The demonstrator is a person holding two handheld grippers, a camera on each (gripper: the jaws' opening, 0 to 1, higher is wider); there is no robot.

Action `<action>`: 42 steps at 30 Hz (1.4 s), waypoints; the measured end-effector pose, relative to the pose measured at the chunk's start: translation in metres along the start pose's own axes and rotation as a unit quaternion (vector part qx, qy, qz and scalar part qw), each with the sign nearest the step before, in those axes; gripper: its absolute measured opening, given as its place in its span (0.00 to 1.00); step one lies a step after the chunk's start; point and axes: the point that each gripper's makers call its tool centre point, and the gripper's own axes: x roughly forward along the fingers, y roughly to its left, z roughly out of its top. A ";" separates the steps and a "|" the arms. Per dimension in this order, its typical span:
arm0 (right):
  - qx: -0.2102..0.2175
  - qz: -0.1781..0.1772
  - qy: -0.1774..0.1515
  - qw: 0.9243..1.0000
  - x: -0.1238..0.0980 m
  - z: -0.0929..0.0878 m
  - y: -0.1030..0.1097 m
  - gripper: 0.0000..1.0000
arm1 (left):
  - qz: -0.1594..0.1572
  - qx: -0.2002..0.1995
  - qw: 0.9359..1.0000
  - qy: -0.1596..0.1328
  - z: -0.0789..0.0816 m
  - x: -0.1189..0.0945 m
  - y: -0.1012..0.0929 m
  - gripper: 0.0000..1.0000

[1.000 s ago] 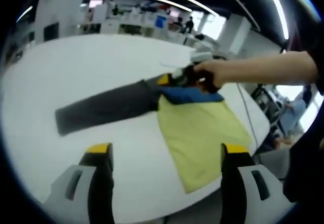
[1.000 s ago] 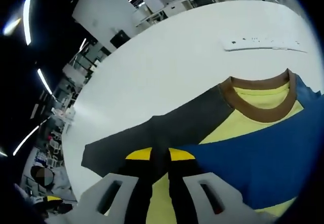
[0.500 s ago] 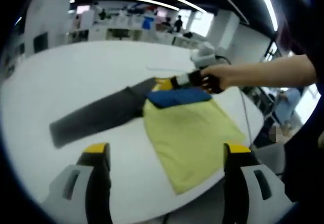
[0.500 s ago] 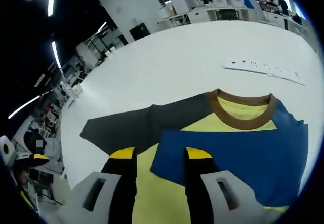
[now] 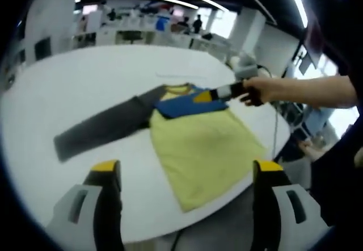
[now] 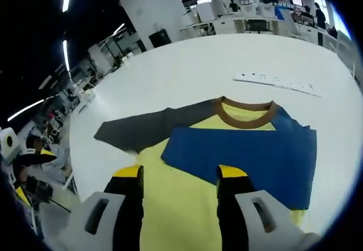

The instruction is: Fold the garment on the visible template until the final outline fits inside the template.

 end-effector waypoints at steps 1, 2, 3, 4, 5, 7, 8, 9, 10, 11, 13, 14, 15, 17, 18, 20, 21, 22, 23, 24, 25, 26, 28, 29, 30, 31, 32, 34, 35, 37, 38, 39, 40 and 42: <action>-0.001 0.000 -0.001 1.000 -0.002 0.000 0.000 0.57 | -0.001 0.001 1.000 0.000 0.000 -0.001 -0.002 0.93; -0.001 0.001 -0.006 1.000 -0.007 0.000 0.000 0.57 | -0.002 0.002 1.000 -0.001 0.001 -0.002 -0.005 0.93; 0.000 0.003 -0.008 1.000 -0.011 -0.001 0.001 0.58 | -0.002 0.003 1.000 -0.001 0.001 -0.002 -0.006 0.92; 0.004 0.007 -0.017 1.000 -0.017 -0.002 0.002 0.60 | -0.003 0.005 1.000 0.001 0.002 -0.002 -0.009 0.92; 0.007 0.008 -0.023 1.000 -0.021 -0.002 0.001 0.62 | -0.004 0.006 1.000 0.002 0.002 -0.003 -0.012 0.92; 0.011 0.005 -0.027 1.000 -0.032 -0.007 -0.001 0.65 | -0.004 0.012 1.000 0.002 0.003 -0.004 -0.016 0.93; 0.014 0.004 -0.029 0.999 -0.036 -0.010 -0.003 0.66 | -0.004 0.013 1.000 0.003 0.004 -0.005 -0.018 0.93; 0.018 0.003 -0.031 0.999 -0.042 -0.013 -0.005 0.66 | -0.005 0.014 1.000 0.004 0.004 -0.006 -0.021 0.93; 0.021 0.002 -0.032 0.999 -0.046 -0.015 -0.006 0.66 | -0.006 0.014 1.000 0.005 0.004 -0.006 -0.023 0.93; 0.017 -0.002 -0.031 0.999 -0.053 -0.019 -0.008 0.67 | -0.007 0.017 1.000 0.005 0.003 -0.007 -0.026 0.93; 0.000 -0.013 -0.033 0.999 -0.064 -0.023 -0.012 0.68 | -0.009 0.020 1.000 0.007 0.002 -0.008 -0.032 0.93; -0.003 -0.014 -0.033 0.999 -0.069 -0.024 -0.013 0.69 | -0.010 0.020 1.000 0.009 0.001 -0.008 -0.034 0.93; -0.005 -0.016 -0.036 0.999 -0.076 -0.026 -0.015 0.69 | -0.011 0.019 1.000 0.011 0.000 -0.008 -0.036 0.93; -0.005 -0.016 -0.043 0.999 -0.085 -0.026 -0.016 0.71 | -0.013 0.019 1.000 0.007 0.001 -0.010 -0.039 0.93; -0.007 -0.015 -0.047 0.999 -0.092 -0.027 -0.016 0.72 | -0.015 0.019 1.000 -0.001 0.003 -0.011 -0.042 0.93; -0.009 -0.006 -0.054 0.998 -0.103 -0.028 -0.013 0.74 | -0.017 0.018 1.000 -0.007 0.006 -0.014 -0.047 0.93; -0.007 0.002 -0.056 0.998 -0.108 -0.028 -0.011 0.74 | -0.017 0.018 1.000 -0.008 0.006 -0.015 -0.049 0.93; -0.004 0.010 -0.059 0.998 -0.112 -0.029 -0.008 0.74 | -0.017 0.019 1.000 -0.008 0.007 -0.015 -0.050 0.93; -0.001 0.010 -0.066 0.998 -0.120 -0.030 -0.007 0.75 | -0.016 0.021 1.000 -0.007 0.007 -0.014 -0.049 0.93; -0.002 0.011 -0.071 0.997 -0.126 -0.031 -0.006 0.76 | -0.016 0.023 1.000 -0.005 0.006 -0.014 -0.050 0.93; -0.004 0.011 -0.075 0.997 -0.130 -0.032 -0.005 0.77 | -0.016 0.024 1.000 -0.004 0.006 -0.015 -0.051 0.93; -0.007 0.012 -0.078 0.997 -0.135 -0.034 -0.005 0.78 | -0.017 0.024 1.000 -0.001 0.005 -0.015 -0.052 0.93; -0.011 0.014 -0.075 0.997 -0.141 -0.039 -0.005 0.81 | -0.017 0.023 1.000 0.003 0.005 -0.015 -0.054 0.93; -0.014 0.015 -0.072 0.997 -0.144 -0.042 -0.005 0.81 | -0.017 0.023 1.000 0.003 0.005 -0.014 -0.055 0.93; -0.021 0.016 -0.073 0.997 -0.149 -0.045 -0.004 0.83 | -0.017 0.023 1.000 0.004 0.005 -0.014 -0.056 0.93; -0.025 0.017 -0.073 0.997 -0.152 -0.046 -0.004 0.84 | -0.017 0.024 1.000 0.005 0.005 -0.014 -0.058 0.93; -0.028 0.016 -0.073 0.997 -0.156 -0.048 -0.004 0.85 | -0.017 0.024 1.000 0.006 0.005 -0.014 -0.059 0.93; -0.032 0.013 -0.078 0.996 -0.167 -0.050 -0.005 0.85 | -0.018 0.026 0.999 0.008 0.005 -0.013 -0.062 0.93; -0.032 0.012 -0.082 0.996 -0.173 -0.051 -0.006 0.85 | -0.019 0.028 0.999 0.008 0.006 -0.013 -0.064 0.93; -0.028 0.010 -0.090 0.996 -0.180 -0.051 -0.009 0.87 | -0.018 0.030 0.999 0.010 0.006 -0.013 -0.064 0.93; -0.029 0.008 -0.093 0.995 -0.187 -0.051 -0.010 0.88 | -0.017 0.031 0.999 0.011 0.006 -0.013 -0.064 0.93; -0.031 0.005 -0.094 0.995 -0.192 -0.053 -0.010 0.89 | -0.016 0.032 0.999 0.012 0.007 -0.013 -0.065 0.93; -0.032 0.004 -0.095 0.995 -0.196 -0.053 -0.010 0.89 | -0.016 0.033 0.999 0.012 0.008 -0.013 -0.065 0.93; -0.034 0.005 -0.099 0.994 -0.207 -0.054 -0.008 0.91 | -0.014 0.034 0.999 0.011 0.009 -0.014 -0.065 0.93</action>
